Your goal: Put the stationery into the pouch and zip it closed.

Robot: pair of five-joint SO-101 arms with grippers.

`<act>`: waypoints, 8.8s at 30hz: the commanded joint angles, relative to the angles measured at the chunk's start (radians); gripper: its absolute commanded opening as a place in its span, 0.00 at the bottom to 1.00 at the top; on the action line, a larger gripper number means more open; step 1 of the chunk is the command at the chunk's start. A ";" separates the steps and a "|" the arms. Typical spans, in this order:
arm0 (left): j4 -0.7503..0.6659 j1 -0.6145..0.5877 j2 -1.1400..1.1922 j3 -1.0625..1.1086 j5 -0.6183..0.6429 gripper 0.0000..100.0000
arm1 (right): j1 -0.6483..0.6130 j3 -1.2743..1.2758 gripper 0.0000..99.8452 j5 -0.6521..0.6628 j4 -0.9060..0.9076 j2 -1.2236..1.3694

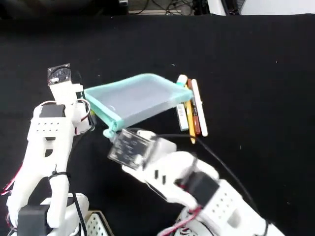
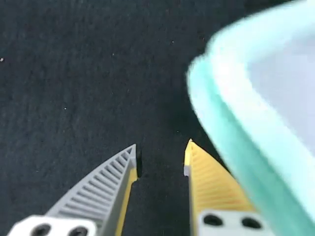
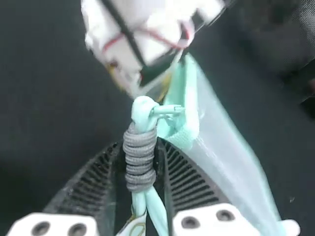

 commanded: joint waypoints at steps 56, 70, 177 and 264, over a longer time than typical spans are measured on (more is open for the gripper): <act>-0.006 -0.196 -0.008 -0.064 0.008 0.29 | 0.215 -1.488 0.01 0.121 0.694 0.908; 0.184 -0.160 -0.011 -0.165 -0.178 0.29 | 0.219 -1.655 0.01 0.017 0.585 1.029; 0.624 0.179 -0.072 -1.055 0.345 0.34 | 0.296 -0.067 0.01 -0.038 -0.417 0.328; 0.020 0.260 -0.316 -0.211 0.193 0.25 | 0.404 -0.470 0.01 -0.005 -0.407 0.656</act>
